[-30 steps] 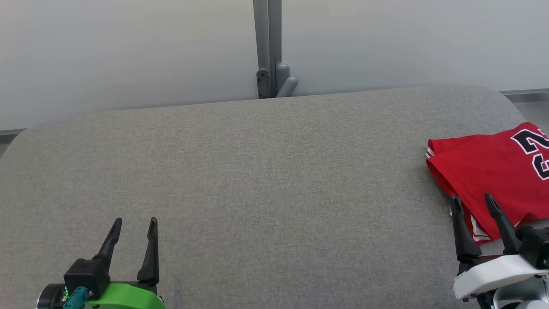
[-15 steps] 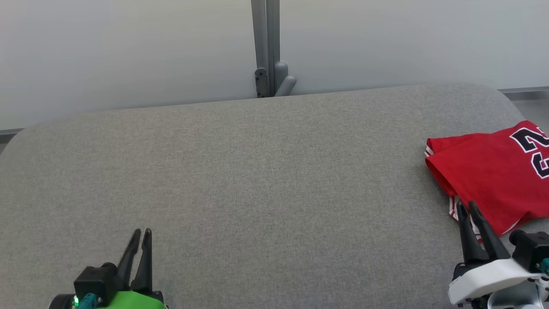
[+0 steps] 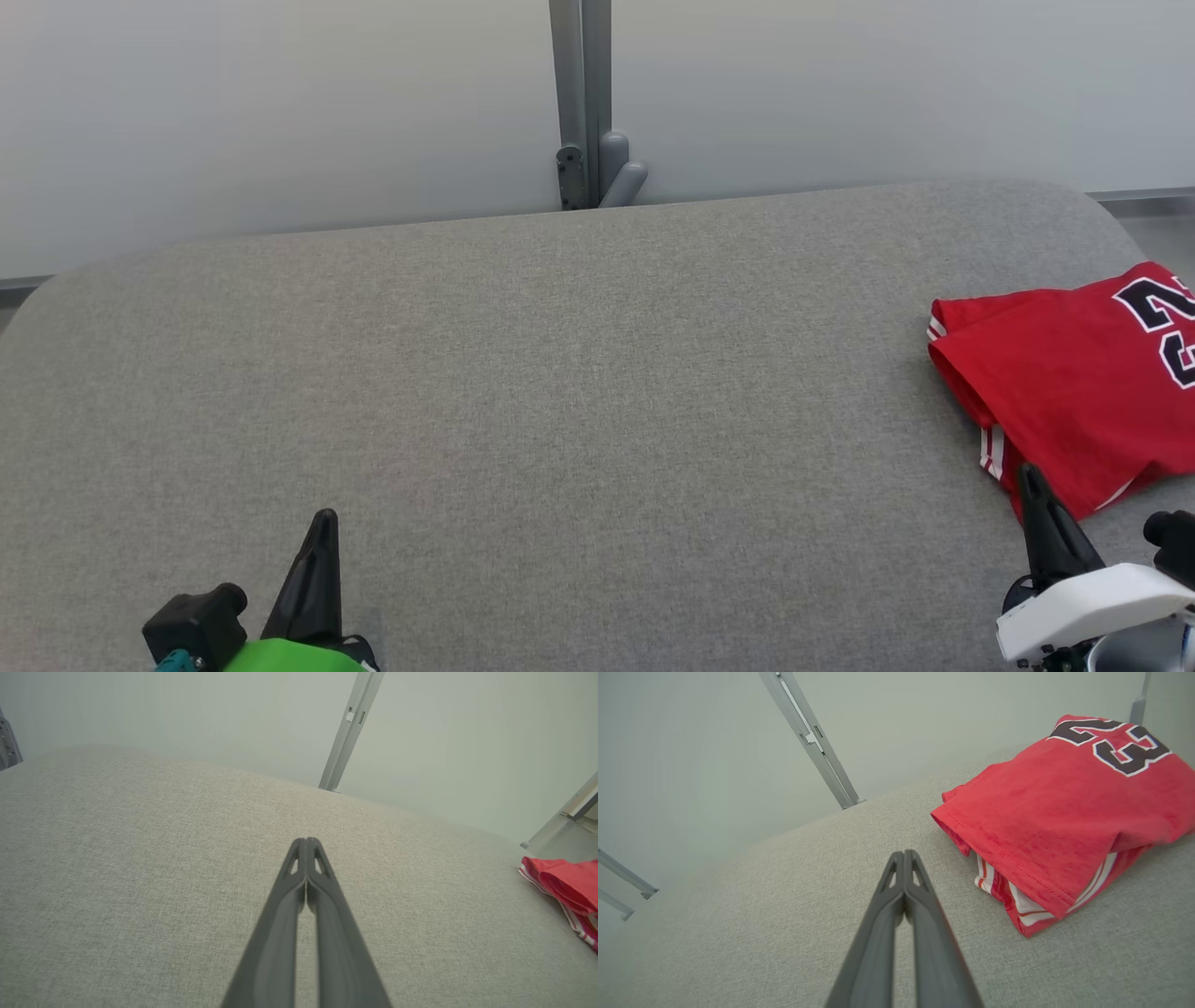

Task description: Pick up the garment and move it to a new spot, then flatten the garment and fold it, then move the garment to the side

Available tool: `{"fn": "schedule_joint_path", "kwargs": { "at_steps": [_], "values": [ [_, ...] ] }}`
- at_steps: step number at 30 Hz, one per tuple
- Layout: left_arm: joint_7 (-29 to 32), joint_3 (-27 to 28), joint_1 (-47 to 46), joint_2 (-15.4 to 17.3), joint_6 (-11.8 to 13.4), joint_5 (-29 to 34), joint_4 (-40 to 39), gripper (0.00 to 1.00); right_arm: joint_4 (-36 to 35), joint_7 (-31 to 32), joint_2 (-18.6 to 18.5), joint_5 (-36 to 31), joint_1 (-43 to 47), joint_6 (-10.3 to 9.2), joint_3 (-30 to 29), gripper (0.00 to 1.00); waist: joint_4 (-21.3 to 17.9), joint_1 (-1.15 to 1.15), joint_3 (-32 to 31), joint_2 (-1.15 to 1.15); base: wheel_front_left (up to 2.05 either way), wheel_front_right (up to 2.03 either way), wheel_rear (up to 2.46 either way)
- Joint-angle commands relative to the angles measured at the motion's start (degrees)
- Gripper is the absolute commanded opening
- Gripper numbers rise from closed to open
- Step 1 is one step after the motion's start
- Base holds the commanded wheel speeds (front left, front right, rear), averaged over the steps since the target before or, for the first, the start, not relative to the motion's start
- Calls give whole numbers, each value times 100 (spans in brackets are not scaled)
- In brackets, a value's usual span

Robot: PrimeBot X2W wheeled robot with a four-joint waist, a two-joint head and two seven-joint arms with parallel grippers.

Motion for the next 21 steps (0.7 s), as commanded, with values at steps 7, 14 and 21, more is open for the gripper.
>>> {"fn": "schedule_joint_path", "kwargs": {
  "at_steps": [7, 14, 21],
  "values": [
    [-22, 57, 12, -70, -95, -662, -191, 0, 11, 253, -23, 777, -179, -1, -183, 0, 10, 0, 11, 0, 0, 0, 0],
    [-30, 66, 48, -153, -169, -1202, -267, 0, 82, 478, -9, 1406, -227, -2, -319, 0, 20, 0, 22, 0, 0, 0, 0],
    [-40, 76, 87, -246, -249, -1780, -345, 0, 160, 721, 12, 2061, -279, -2, -467, 0, 31, 0, 34, 0, 0, 0, 0]
  ]
}}
